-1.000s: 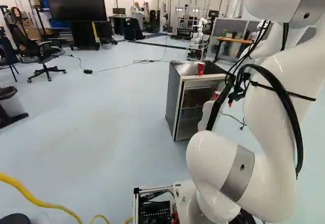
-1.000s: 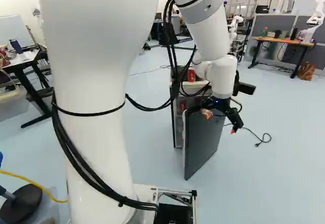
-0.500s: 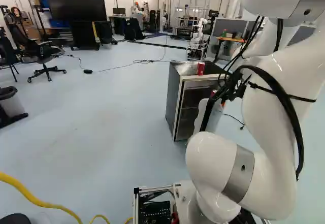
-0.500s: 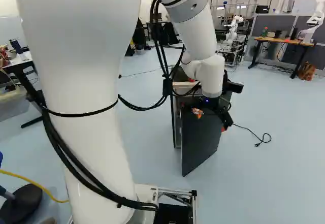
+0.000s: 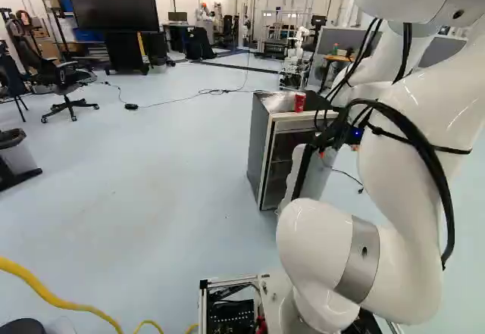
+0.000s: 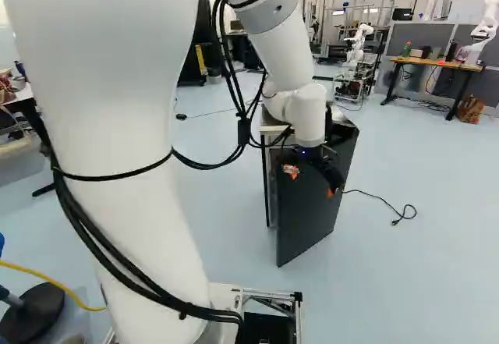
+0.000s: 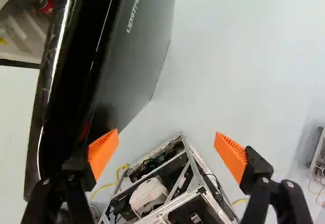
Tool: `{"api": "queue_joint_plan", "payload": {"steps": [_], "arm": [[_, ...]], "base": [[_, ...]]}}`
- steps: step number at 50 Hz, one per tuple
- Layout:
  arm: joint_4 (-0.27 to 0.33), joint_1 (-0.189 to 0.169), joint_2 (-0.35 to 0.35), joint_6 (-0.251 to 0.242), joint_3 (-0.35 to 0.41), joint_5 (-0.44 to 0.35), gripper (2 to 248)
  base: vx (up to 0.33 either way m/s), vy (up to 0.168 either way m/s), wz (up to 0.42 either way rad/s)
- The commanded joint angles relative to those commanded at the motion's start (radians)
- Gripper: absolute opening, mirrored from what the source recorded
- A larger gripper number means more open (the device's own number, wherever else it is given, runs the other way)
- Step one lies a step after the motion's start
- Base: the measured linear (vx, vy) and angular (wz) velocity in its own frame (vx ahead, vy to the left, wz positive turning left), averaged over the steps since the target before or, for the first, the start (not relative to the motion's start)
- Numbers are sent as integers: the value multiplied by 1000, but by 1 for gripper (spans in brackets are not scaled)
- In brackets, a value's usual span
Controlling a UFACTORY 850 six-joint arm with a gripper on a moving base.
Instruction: Grab a drink from the fridge
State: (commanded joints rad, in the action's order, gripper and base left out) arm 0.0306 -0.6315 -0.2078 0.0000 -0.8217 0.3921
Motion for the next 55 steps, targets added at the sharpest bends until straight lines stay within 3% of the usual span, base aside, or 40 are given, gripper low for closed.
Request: {"api": "queue_joint_plan", "payload": {"steps": [30,55], "arm": [[0,115,35,0,42,-53,247],[0,203,20,0,25,-98,247]], "base": [[0,0,0],[0,0,0]]}}
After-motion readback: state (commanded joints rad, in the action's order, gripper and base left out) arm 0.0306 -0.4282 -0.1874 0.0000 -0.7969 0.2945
